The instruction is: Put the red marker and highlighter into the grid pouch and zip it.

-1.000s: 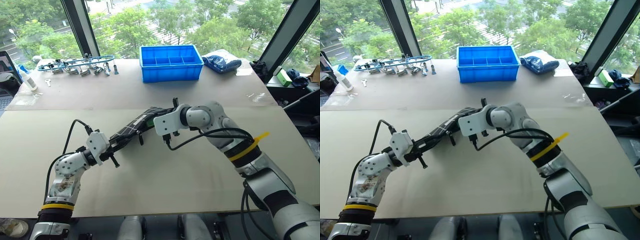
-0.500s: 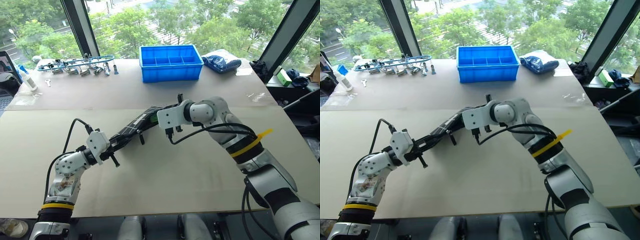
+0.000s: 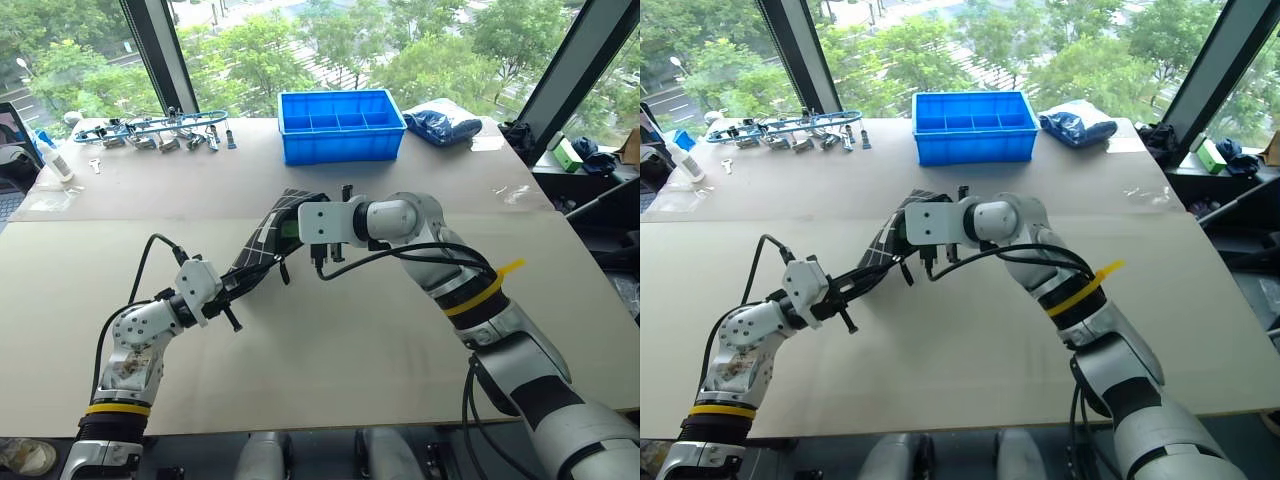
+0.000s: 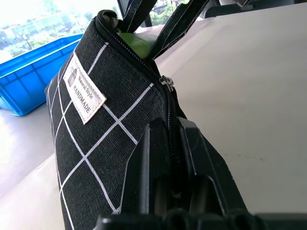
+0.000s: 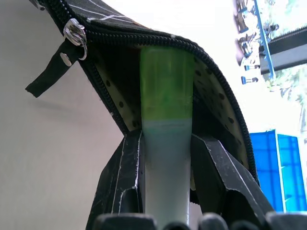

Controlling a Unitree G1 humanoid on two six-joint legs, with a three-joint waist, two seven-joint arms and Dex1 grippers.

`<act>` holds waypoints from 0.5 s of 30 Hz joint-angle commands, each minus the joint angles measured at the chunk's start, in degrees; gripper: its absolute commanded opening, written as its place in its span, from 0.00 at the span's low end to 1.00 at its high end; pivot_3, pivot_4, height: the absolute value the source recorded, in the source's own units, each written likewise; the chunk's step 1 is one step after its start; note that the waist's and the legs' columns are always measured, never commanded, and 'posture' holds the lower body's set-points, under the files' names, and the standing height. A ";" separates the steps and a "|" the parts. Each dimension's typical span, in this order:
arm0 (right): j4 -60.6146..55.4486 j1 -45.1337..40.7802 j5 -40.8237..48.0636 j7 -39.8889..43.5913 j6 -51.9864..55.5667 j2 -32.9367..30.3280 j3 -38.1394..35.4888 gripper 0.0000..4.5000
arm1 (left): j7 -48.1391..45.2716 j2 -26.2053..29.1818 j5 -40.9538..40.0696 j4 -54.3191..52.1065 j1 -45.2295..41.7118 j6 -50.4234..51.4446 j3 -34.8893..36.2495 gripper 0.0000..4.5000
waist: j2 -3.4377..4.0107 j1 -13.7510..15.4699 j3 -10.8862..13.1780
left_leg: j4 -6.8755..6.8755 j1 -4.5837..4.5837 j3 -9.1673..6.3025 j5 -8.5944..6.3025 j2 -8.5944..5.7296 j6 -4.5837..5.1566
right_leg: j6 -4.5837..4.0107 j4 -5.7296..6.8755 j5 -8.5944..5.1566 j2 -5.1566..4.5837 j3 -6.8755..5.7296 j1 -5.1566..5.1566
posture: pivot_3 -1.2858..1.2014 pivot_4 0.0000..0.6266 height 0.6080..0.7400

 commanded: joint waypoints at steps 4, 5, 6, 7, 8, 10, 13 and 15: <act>5.04 -0.69 -10.56 -10.04 -14.51 -3.02 6.66 0.22 | -0.27 -0.34 -0.74 -2.06 -0.88 -0.21 0.03 0.00 | 0.00 -0.04 0.00 | 0.00 -0.01 0.00 0.02 -0.01 -0.04 | 0.00 0.00 0.00 0.00 0.00 -0.01 | 0.52 0.24 1.00; 5.58 -0.58 -11.42 -10.83 -15.79 -3.21 7.20 0.22 | -0.23 -0.34 -0.74 -2.22 -0.78 -0.17 0.03 0.00 | 0.00 -0.06 0.00 | 0.00 -0.02 0.00 0.03 -0.01 -0.05 | 0.00 -0.01 0.00 0.00 0.01 -0.02 | 0.52 0.24 1.00; 6.01 -0.51 -11.93 -11.38 -16.66 -3.27 7.44 0.22 | -0.20 -0.32 -0.74 -2.34 -0.71 -0.14 0.03 0.00 | 0.00 -0.09 0.00 | 0.00 -0.01 0.00 0.03 0.00 -0.06 | 0.00 0.00 0.00 0.01 0.00 -0.02 | 0.52 0.24 1.00; 6.74 -0.47 -12.61 -12.23 -17.58 -3.23 7.73 0.22 | -0.14 -0.31 -0.75 -2.43 -0.66 -0.09 0.04 0.00 | 0.00 -0.10 0.00 | 0.00 -0.02 0.00 0.05 0.00 -0.08 | 0.00 0.00 0.00 0.01 0.01 -0.02 | 0.52 0.24 1.00; 7.53 -0.48 -13.33 -13.34 -18.62 -3.12 8.02 0.22 | -0.08 -0.29 -0.77 -2.50 -0.62 -0.05 0.07 0.00 | 0.00 -0.10 0.00 | -0.01 -0.02 0.00 0.05 0.01 -0.09 | 0.00 0.00 0.00 0.01 0.01 -0.03 | 0.52 0.24 1.00; 8.71 -0.38 -13.71 -15.46 -20.69 -2.42 8.00 0.22 | 0.02 -0.28 -0.77 -2.56 -0.61 0.03 0.11 0.00 | 0.00 -0.12 0.00 | -0.01 -0.02 0.00 0.05 0.01 -0.09 | 0.00 0.00 0.00 0.01 0.01 -0.04 | 0.52 0.24 1.00; 9.41 0.07 -12.38 -17.57 -24.89 -1.17 7.63 0.22 | 0.05 -0.26 -0.85 -2.66 -0.57 0.12 0.17 0.00 | 0.00 -0.15 0.00 | -0.01 -0.01 0.00 0.05 0.02 -0.09 | -0.01 0.00 0.00 0.02 0.01 -0.03 | 0.52 0.24 1.00; 9.12 0.87 -10.36 -16.96 -26.29 -0.57 6.87 0.22 | 0.04 -0.23 -0.91 -2.73 -0.57 0.15 0.21 0.00 | 0.00 -0.16 0.00 | -0.02 -0.01 0.01 0.06 0.02 -0.10 | -0.01 0.00 0.00 0.02 0.01 -0.03 | 0.52 0.24 1.00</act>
